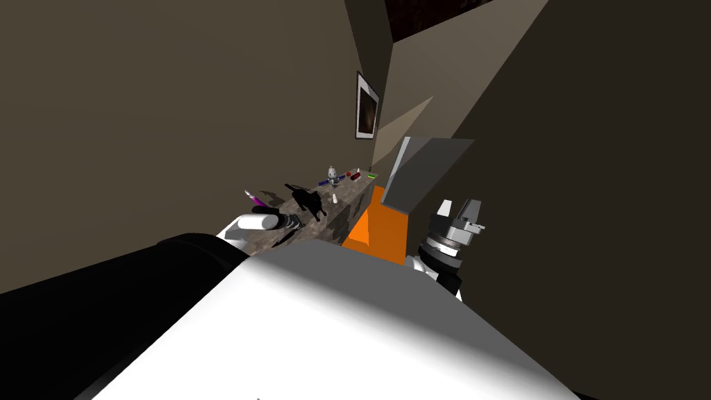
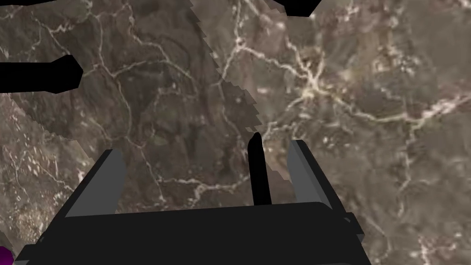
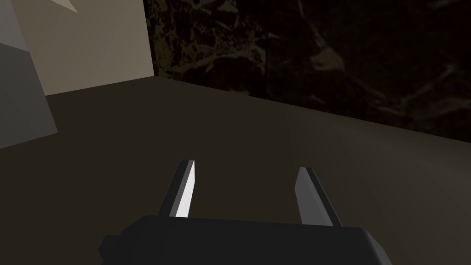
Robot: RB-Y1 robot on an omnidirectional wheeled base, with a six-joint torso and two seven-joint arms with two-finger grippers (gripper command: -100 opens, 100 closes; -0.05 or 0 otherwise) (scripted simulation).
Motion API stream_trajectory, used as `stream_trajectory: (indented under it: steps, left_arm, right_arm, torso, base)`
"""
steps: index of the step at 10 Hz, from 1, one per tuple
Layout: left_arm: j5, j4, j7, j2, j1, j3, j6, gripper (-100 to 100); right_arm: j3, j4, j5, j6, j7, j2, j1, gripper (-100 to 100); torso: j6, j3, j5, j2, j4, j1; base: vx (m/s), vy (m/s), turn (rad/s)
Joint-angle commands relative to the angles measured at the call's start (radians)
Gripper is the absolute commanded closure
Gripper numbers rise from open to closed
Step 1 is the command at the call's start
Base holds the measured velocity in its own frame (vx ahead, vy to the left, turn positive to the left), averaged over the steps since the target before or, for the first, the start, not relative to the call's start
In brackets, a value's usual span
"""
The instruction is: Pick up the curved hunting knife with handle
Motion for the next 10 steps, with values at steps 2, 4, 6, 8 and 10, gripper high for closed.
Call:
stream_trajectory:
  steps: [2, 4, 6, 8, 10]
  left_arm:
    - [0.01, 0.002, 0.014, 0.006, 0.005, 0.008, 0.059, -100]
    - [0.027, 0.016, 0.036, 0.02, 0.008, 0.021, 0.117, -100]
    - [0.044, 0.029, 0.057, 0.034, 0.011, 0.034, 0.172, -100]
    - [0.058, 0.041, 0.076, 0.046, 0.014, 0.045, 0.223, -100]
    - [0.072, 0.053, 0.094, 0.057, 0.017, 0.055, 0.27, -100]
  right_arm:
    - [0.0, 0.0, 0.0, 0.0, 0.0, 0.0, 0.0, 0]
    - [0.0, 0.0, 0.0, 0.0, 0.0, 0.0, 0.0, 0]
    - [0.0, 0.0, 0.0, 0.0, 0.0, 0.0, 0.0, 0]
    - [0.0, 0.0, 0.0, 0.0, 0.0, 0.0, 0.0, 0]
    - [0.0, 0.0, 0.0, 0.0, 0.0, 0.0, 0.0, 0]
  torso:
    - [0.0, 0.0, 0.0, 0.0, 0.0, 0.0]
    - [0.0, 0.001, 0.0, 0.002, 0.0, -0.001]
    - [0.0, 0.001, 0.0, 0.001, 0.0, -0.001]
    - [0.0, 0.0, 0.0, 0.001, 0.0, 0.0]
    - [0.0, 0.001, 0.0, 0.001, 0.0, 0.0]
  base:
    - [0.035, -0.013, 0.003]
    - [0.035, -0.013, 0.009]
    - [0.04, -0.012, 0.008]
    - [0.045, -0.013, 0.006]
    - [0.036, -0.009, 0.005]
